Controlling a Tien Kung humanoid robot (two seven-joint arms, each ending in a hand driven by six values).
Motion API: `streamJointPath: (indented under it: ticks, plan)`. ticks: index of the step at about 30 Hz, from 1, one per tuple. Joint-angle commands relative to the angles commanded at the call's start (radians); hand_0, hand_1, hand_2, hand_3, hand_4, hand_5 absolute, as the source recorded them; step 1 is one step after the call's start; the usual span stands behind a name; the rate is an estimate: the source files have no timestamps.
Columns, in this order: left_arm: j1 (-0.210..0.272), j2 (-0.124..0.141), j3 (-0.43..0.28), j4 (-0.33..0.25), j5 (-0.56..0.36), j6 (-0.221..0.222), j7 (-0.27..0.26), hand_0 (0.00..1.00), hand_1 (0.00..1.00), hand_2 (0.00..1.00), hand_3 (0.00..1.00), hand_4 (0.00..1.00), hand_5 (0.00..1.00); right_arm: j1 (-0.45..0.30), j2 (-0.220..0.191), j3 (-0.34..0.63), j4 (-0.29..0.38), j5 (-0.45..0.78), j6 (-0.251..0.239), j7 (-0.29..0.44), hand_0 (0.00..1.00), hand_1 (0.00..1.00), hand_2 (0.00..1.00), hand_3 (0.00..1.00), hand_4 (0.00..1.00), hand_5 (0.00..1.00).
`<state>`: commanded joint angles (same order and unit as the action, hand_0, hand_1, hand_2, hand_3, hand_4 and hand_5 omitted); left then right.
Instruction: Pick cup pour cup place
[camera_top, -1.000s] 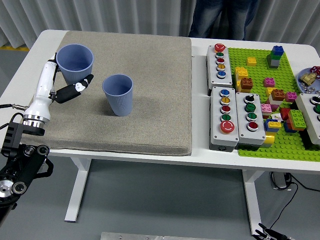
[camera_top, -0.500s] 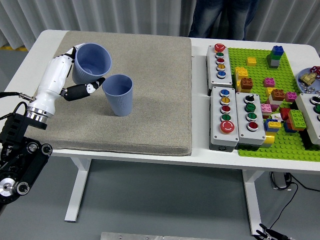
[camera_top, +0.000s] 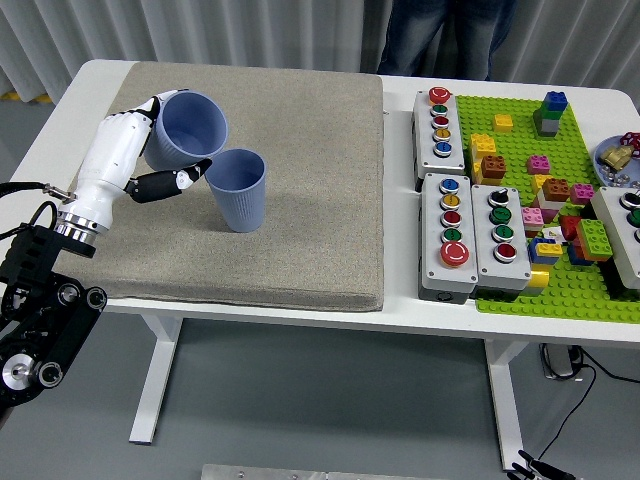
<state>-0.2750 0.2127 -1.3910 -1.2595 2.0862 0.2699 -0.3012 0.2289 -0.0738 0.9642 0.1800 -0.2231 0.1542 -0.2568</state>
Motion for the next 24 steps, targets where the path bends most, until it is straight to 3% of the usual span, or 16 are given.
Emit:
streamJointPath:
  ticks: [10, 24]
  plan:
    - [-0.008, 0.033, 0.015, -0.01, 0.182, 0.017, 0.008, 0.486, 0.551, 0.698, 0.683, 0.668, 0.174, 0.003, -0.002, 0.0, 0.0, 0.003, -0.001, 0.004, 0.764, 0.705, 0.747, 0.622, 0.221, 0.204]
    - [-0.057, 0.09, 0.047, 0.002, 0.183, 0.058, 0.03, 0.485, 0.546, 0.693, 0.678, 0.663, 0.176, 0.008, -0.006, 0.0, 0.0, 0.007, -0.002, 0.005, 0.764, 0.705, 0.746, 0.623, 0.222, 0.2]
